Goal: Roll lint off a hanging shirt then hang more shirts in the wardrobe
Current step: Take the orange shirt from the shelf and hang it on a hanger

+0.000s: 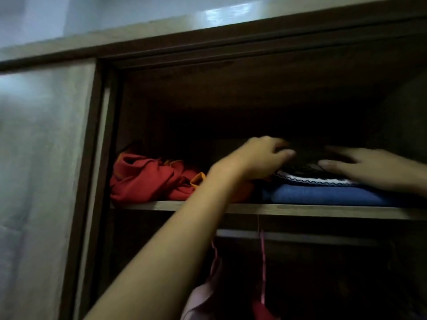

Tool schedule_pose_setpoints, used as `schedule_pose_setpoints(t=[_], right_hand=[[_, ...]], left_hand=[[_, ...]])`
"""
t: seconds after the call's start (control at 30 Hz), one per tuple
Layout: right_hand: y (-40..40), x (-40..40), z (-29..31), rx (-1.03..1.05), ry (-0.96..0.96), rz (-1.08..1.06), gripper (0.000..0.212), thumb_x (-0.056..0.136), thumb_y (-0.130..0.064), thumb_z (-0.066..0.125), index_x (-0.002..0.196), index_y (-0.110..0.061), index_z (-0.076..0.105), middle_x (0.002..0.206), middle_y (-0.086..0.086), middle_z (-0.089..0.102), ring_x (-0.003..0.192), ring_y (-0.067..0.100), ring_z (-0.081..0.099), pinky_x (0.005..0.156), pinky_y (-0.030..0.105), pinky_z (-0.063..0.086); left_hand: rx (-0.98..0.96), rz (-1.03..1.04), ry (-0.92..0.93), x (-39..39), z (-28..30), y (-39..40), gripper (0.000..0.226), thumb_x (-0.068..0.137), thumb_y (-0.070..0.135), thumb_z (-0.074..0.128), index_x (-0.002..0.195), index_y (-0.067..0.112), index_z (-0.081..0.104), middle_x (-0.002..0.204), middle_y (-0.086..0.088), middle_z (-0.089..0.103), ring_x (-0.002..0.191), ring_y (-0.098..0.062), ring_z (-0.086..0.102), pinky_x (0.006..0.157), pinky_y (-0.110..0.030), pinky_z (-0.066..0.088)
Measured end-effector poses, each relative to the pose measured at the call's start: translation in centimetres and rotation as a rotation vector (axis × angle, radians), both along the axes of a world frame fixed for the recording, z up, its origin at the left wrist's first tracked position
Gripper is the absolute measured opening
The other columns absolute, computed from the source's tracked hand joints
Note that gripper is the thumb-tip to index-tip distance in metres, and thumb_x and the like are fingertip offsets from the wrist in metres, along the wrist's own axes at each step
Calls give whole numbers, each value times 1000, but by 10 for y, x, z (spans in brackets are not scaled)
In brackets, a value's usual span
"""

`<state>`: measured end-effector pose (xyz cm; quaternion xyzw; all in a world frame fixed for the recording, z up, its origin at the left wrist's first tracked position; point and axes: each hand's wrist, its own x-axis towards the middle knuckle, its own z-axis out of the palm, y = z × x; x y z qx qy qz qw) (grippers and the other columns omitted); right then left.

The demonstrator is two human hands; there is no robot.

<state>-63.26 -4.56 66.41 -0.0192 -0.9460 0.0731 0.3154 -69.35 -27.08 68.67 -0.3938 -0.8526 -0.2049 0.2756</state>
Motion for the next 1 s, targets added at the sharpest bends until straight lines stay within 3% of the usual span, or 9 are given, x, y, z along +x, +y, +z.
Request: schedule_pose_setpoints(t=[0.13, 0.2, 0.3, 0.37, 0.47, 0.6, 0.73, 0.83, 1.0], right_hand=[[-88, 18, 8, 1, 79, 160, 86, 70, -72, 36, 147, -36, 27, 153, -1, 36, 134, 20, 41, 104, 34, 34], [-117, 7, 16, 12, 89, 286, 75, 81, -68, 43, 148, -40, 22, 155, -1, 33, 136, 20, 40, 102, 33, 35], [-155, -16, 29, 70, 16, 398, 73, 88, -56, 55, 149, -41, 18, 156, 1, 31, 137, 22, 38, 98, 27, 35], [-177, -33, 34, 145, -111, 397, 80, 86, -48, 63, 150, -40, 15, 157, 2, 28, 138, 24, 36, 98, 28, 35], [-200, -54, 35, 250, -312, 311, 82, 86, -39, 65, 151, -35, 15, 156, 3, 27, 136, 25, 36, 92, 30, 36], [-210, -70, 34, 308, -396, 118, 75, 85, -40, 65, 149, -22, 31, 150, 7, 39, 130, 27, 45, 88, 31, 42], [-220, -80, 27, 414, -312, 38, 49, 89, -25, 60, 134, -13, 50, 117, 7, 60, 95, 22, 61, 57, 23, 44], [-218, -85, 23, 405, -191, 127, 30, 90, -11, 54, 119, -14, 59, 84, -1, 55, 69, 13, 54, 49, 21, 38], [-197, -77, 46, 53, -11, 263, 39, 91, -9, 53, 126, -24, 56, 111, -2, 57, 90, 14, 54, 69, 27, 46]], left_hand=[[72, 244, 101, -1, 13, -69, 47, 97, 26, 48, 143, 23, 40, 142, -8, 49, 123, -21, 52, 92, -26, 41], [53, 390, 72, -13, 15, -101, 48, 94, 23, 52, 141, 22, 43, 140, -10, 50, 123, -23, 52, 92, -27, 42], [-43, 564, -21, -23, 4, -127, 57, 89, 38, 61, 141, 25, 43, 140, -10, 50, 123, -26, 51, 96, -32, 42], [-126, 618, -112, -26, -4, -140, 71, 82, 53, 63, 143, 26, 39, 144, -7, 47, 127, -26, 48, 103, -36, 40], [-115, 580, -144, -28, -9, -152, 85, 74, 59, 68, 146, 30, 32, 149, -2, 40, 133, -24, 41, 107, -37, 36], [-102, 589, -107, -34, -17, -153, 92, 73, 61, 68, 148, 29, 26, 153, -3, 32, 138, -26, 34, 113, -44, 30], [-83, 617, -29, -42, -23, -154, 90, 72, 65, 66, 147, 30, 30, 150, -6, 36, 136, -29, 36, 112, -47, 30], [-100, 651, 24, -49, -26, -153, 86, 73, 68, 63, 145, 30, 34, 147, -9, 39, 135, -31, 37, 110, -47, 29], [-128, 687, 44, -58, -28, -150, 83, 75, 68, 59, 145, 32, 33, 149, -10, 37, 137, -32, 34, 111, -47, 25]])
